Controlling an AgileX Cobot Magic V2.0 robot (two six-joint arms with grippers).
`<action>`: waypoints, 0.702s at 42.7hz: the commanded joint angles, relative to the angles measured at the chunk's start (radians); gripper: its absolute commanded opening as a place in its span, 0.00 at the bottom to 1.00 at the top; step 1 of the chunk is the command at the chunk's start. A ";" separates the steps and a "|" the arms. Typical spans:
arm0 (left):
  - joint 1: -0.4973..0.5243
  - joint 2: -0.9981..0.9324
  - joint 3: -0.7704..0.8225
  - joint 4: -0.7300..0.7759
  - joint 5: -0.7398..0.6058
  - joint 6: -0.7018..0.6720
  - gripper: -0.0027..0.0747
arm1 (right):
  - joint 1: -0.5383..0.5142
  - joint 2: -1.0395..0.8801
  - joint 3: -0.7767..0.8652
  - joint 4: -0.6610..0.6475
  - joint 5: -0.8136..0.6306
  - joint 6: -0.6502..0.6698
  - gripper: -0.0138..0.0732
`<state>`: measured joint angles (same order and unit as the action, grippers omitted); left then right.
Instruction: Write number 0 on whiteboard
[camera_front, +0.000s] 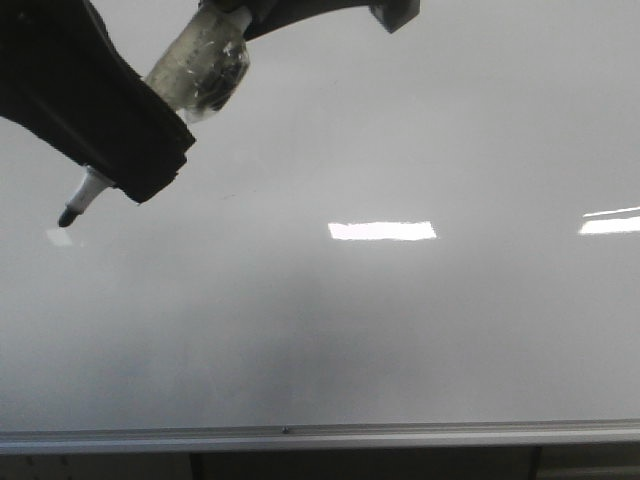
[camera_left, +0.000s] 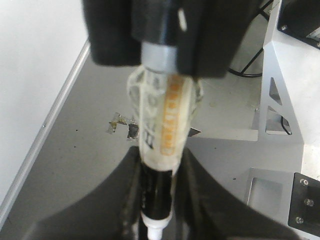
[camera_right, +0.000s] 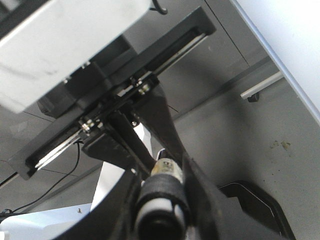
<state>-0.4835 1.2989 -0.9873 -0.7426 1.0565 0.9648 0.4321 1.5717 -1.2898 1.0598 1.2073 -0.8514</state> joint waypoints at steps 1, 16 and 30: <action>-0.009 -0.030 -0.032 -0.062 -0.032 0.003 0.30 | -0.001 -0.034 -0.036 0.043 0.127 -0.009 0.08; -0.009 -0.030 -0.043 -0.040 -0.071 0.003 0.91 | -0.073 -0.069 -0.036 -0.075 0.127 0.028 0.08; -0.009 -0.030 -0.043 -0.036 -0.071 0.003 0.90 | -0.317 -0.333 0.055 -0.361 -0.183 0.186 0.09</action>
<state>-0.4835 1.2989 -0.9976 -0.7346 1.0022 0.9648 0.1645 1.3459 -1.2508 0.7378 1.1427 -0.7121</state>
